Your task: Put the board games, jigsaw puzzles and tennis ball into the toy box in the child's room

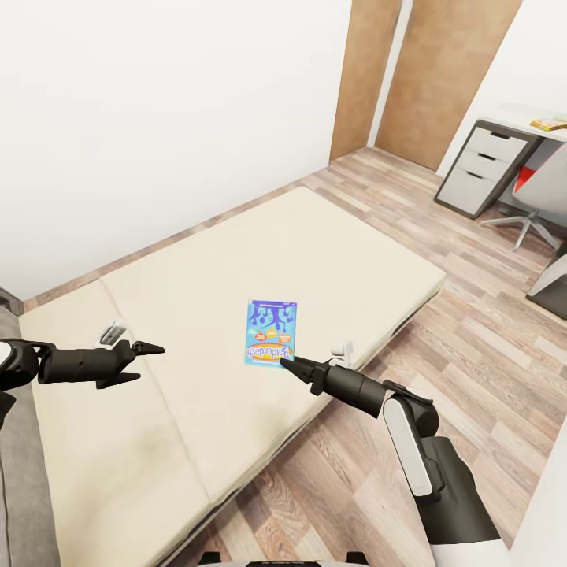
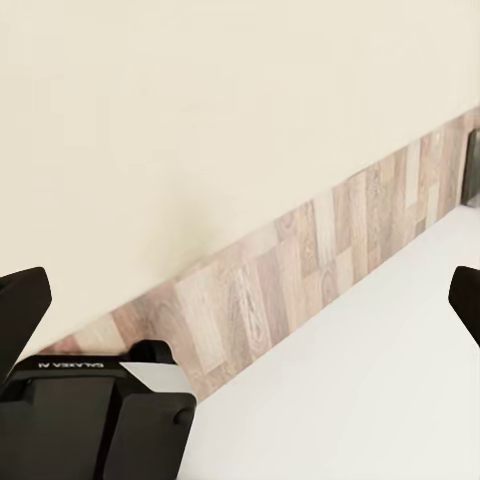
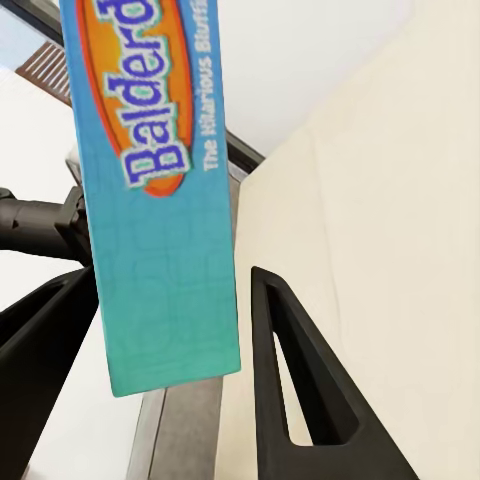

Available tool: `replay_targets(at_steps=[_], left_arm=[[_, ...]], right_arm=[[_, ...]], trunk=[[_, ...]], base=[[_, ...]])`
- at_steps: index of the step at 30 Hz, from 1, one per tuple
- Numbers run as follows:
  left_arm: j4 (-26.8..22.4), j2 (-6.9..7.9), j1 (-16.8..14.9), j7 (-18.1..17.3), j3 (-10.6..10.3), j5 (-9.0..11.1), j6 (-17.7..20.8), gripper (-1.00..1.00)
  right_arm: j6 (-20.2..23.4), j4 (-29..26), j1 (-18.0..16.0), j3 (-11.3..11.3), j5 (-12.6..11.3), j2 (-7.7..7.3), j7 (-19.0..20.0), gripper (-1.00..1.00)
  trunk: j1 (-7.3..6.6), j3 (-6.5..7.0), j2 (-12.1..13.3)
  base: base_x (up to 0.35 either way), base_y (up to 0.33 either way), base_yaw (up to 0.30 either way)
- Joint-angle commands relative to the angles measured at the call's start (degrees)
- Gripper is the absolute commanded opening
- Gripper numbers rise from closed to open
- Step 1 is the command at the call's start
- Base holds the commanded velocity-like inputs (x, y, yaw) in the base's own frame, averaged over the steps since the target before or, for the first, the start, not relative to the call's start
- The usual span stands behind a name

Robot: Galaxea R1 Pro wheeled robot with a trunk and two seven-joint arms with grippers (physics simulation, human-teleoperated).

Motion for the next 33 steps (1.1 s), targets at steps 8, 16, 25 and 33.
replay_targets(at_steps=[8,16,25,33], left_arm=[[-0.03,0.01,-0.06,0.67,-0.12,0.56,0.0,1.0],[-0.03,0.04,-0.06,0.67,-0.03,0.56,0.0,1.0],[-0.03,0.05,-0.06,0.69,-0.03,0.56,0.0,1.0],[-0.03,0.05,-0.06,0.64,-0.02,0.56,0.0,1.0]], right_arm=[[0.29,-0.02,-0.04,0.51,-0.19,0.02,-0.32,-1.0],[0.2,0.06,-0.01,1.07,-0.16,0.03,-0.79,-1.0],[0.18,0.14,-0.03,1.44,-0.14,0.05,-0.88,-1.0],[0.18,0.28,-0.02,1.48,-0.07,0.1,-0.9,-1.0]], trunk=[[0.04,0.44,-0.09],[0.04,0.55,-0.09],[0.04,0.88,-0.09],[0.04,1.19,-0.09]], base=[[0.0,-0.036,0.039],[0.0,-0.004,0.095],[0.0,-0.03,0.251],[0.0,-0.002,0.263]])
